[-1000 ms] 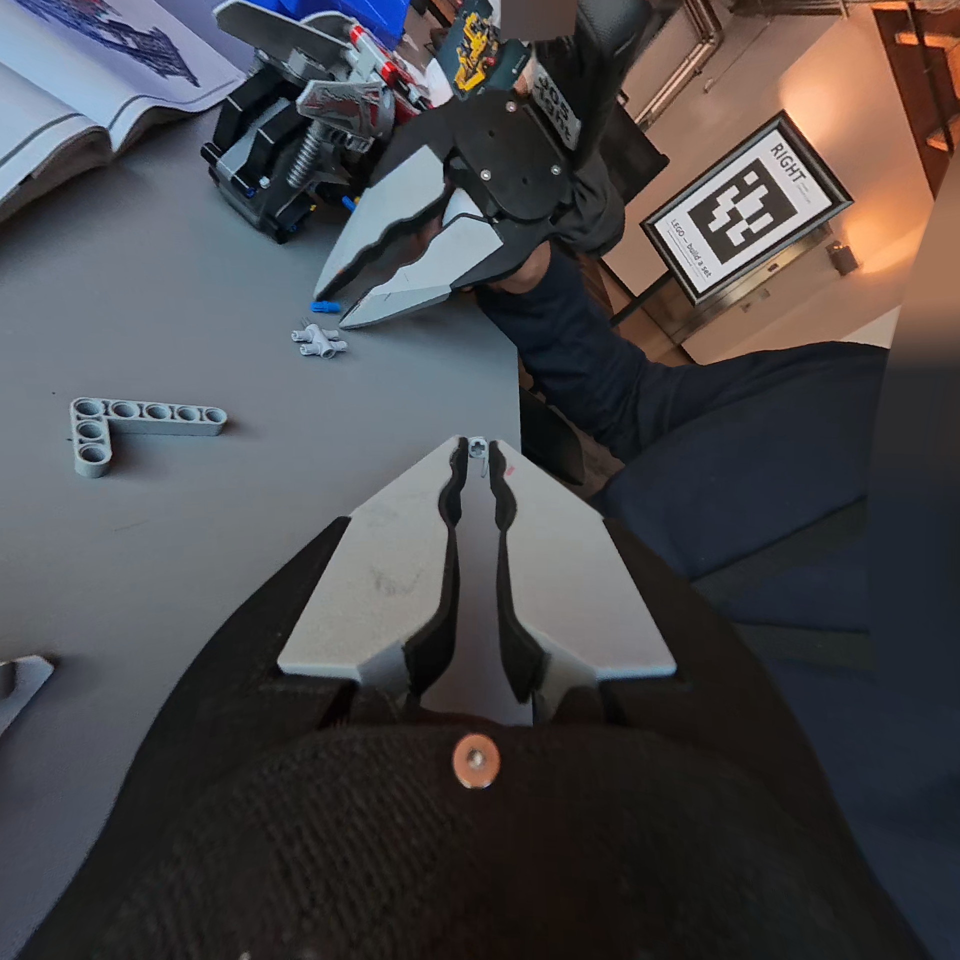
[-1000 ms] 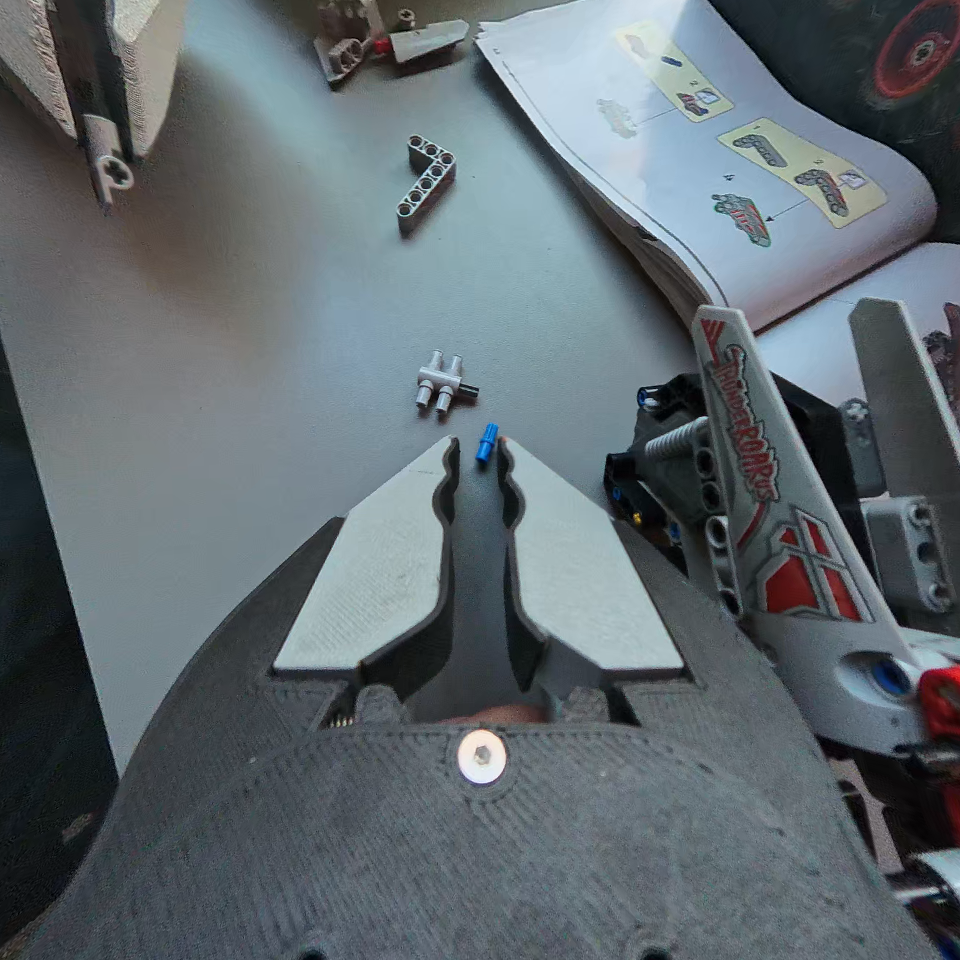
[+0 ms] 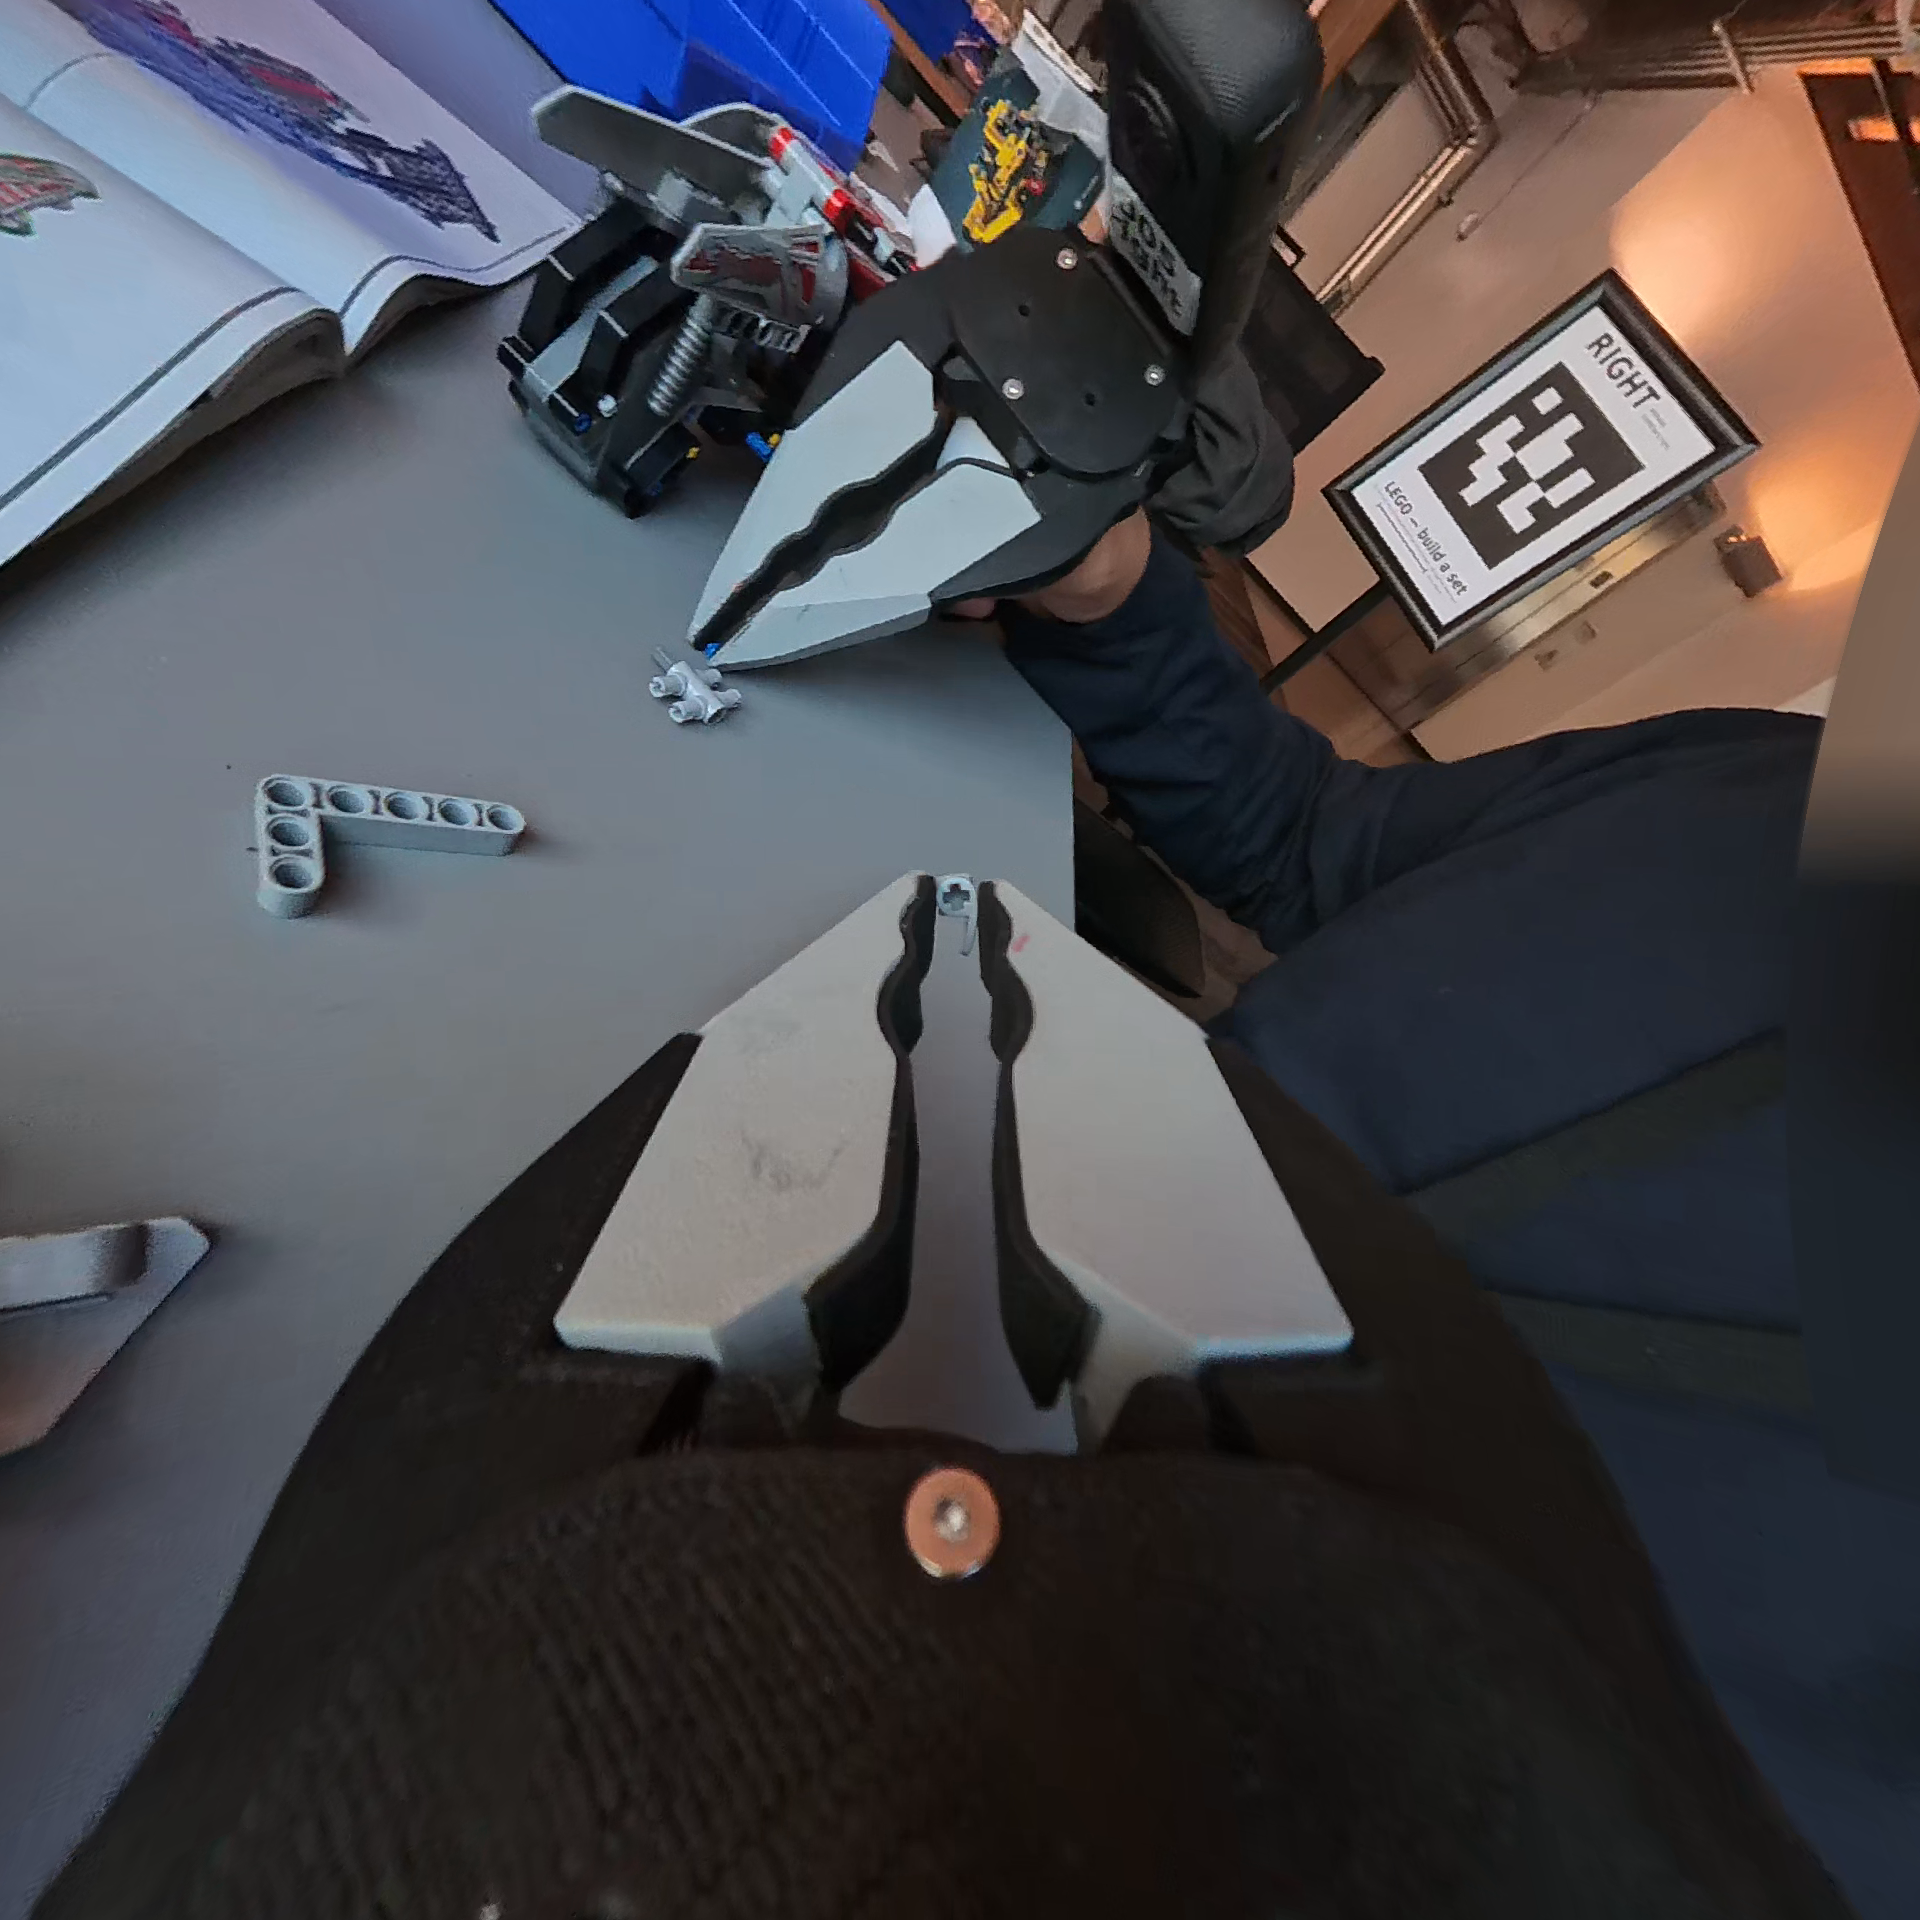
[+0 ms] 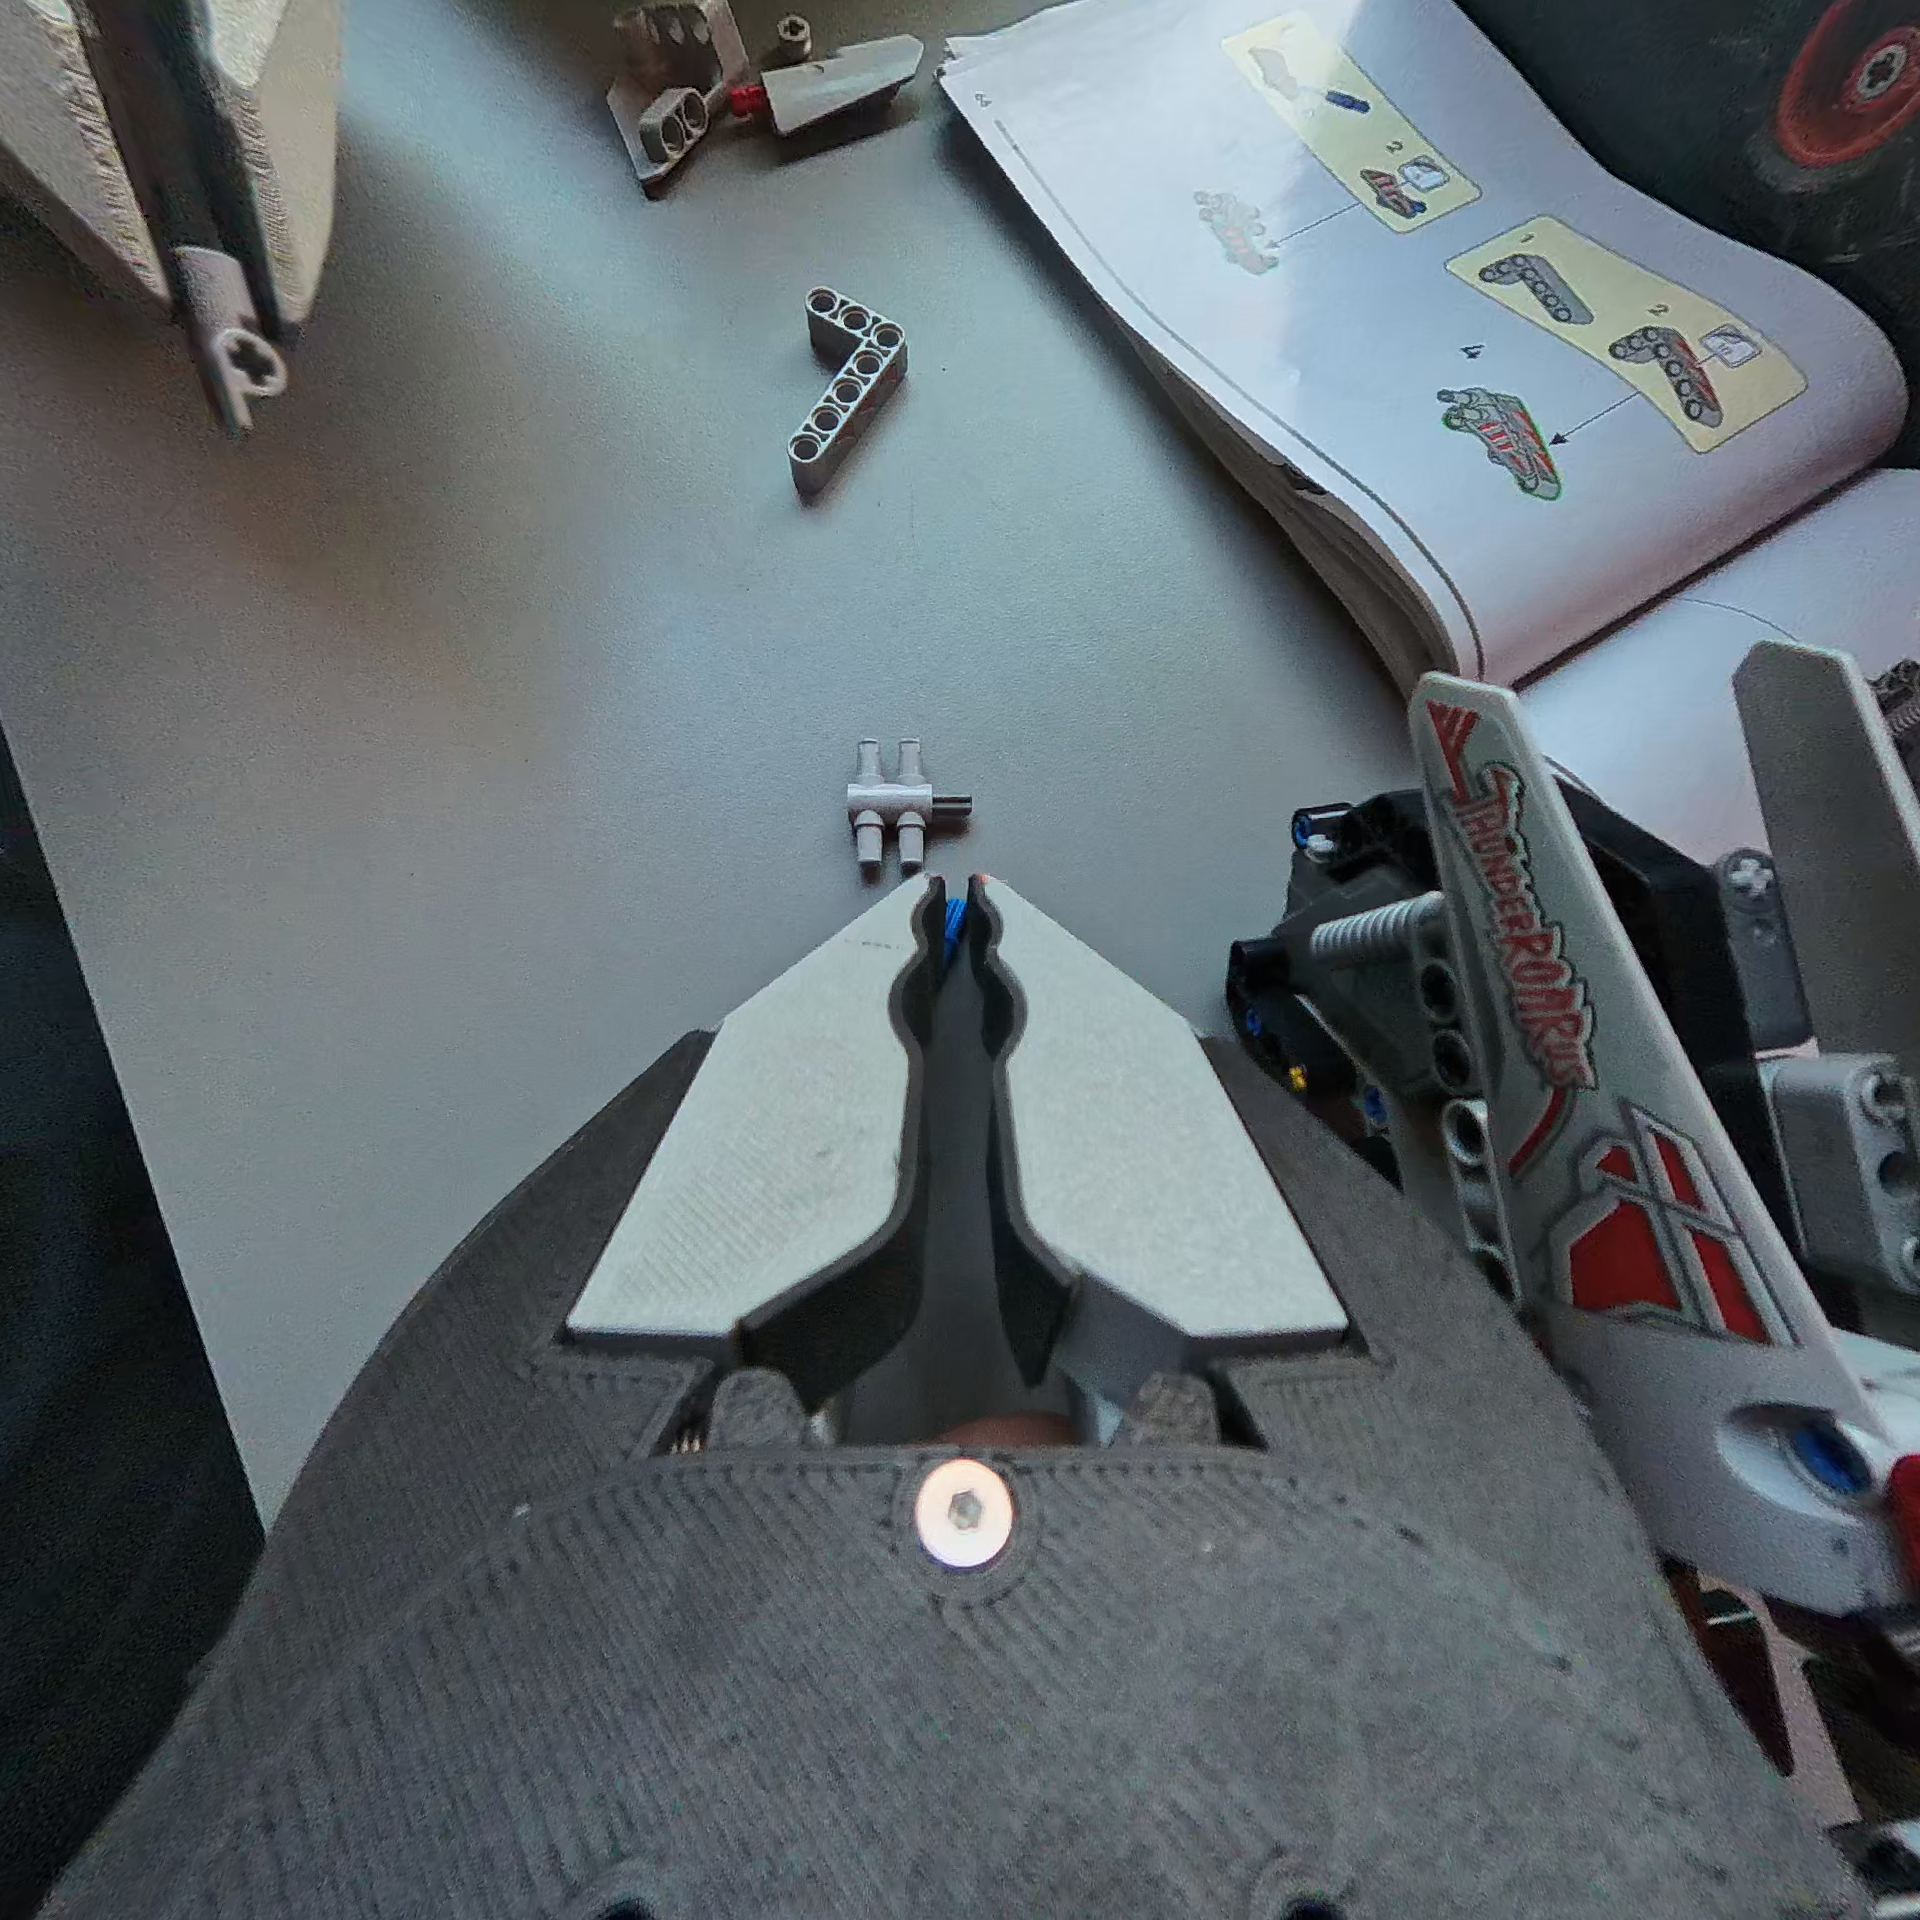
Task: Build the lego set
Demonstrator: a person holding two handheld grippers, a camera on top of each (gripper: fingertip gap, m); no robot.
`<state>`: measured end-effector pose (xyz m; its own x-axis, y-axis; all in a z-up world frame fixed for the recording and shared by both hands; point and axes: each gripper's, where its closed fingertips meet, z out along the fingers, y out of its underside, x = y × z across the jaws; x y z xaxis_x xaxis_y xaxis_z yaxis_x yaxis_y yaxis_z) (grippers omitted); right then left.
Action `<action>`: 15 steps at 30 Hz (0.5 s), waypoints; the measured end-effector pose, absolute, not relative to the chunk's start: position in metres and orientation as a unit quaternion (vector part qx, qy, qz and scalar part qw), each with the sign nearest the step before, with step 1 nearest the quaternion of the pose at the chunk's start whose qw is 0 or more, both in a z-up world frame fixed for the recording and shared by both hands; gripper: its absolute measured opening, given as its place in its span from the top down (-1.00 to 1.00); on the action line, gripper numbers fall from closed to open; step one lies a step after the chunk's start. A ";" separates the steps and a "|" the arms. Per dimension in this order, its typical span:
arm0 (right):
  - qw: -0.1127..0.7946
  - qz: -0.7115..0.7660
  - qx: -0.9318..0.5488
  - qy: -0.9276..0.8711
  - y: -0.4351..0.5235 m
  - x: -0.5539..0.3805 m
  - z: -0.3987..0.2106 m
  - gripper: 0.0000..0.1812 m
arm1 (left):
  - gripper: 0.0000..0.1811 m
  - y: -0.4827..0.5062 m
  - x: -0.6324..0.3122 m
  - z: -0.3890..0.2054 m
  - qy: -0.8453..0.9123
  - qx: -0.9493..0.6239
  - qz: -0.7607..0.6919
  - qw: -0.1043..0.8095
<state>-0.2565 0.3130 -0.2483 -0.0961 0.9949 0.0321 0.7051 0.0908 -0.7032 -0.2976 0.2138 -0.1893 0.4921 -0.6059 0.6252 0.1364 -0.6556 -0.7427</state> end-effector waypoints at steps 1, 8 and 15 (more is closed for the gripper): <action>0.267 0.271 -0.619 -0.687 0.314 -0.255 -0.248 0.99 | 0.95 0.216 -0.299 -0.190 0.144 -0.774 -0.480 0.386; 0.268 0.305 -0.613 -0.678 0.307 -0.251 -0.240 0.99 | 0.95 0.218 -0.301 -0.193 0.130 -0.780 -0.487 0.371; 0.251 0.342 -0.534 -0.731 0.263 -0.253 -0.231 1.00 | 0.95 0.211 -0.290 -0.204 0.160 -0.796 -0.486 0.324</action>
<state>-0.2526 0.2629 -0.2313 -0.3028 0.9531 0.0021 0.6097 0.1954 -0.7681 -0.2901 0.2108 -0.2040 0.4764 -0.5700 0.6694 0.0591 -0.7389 -0.6712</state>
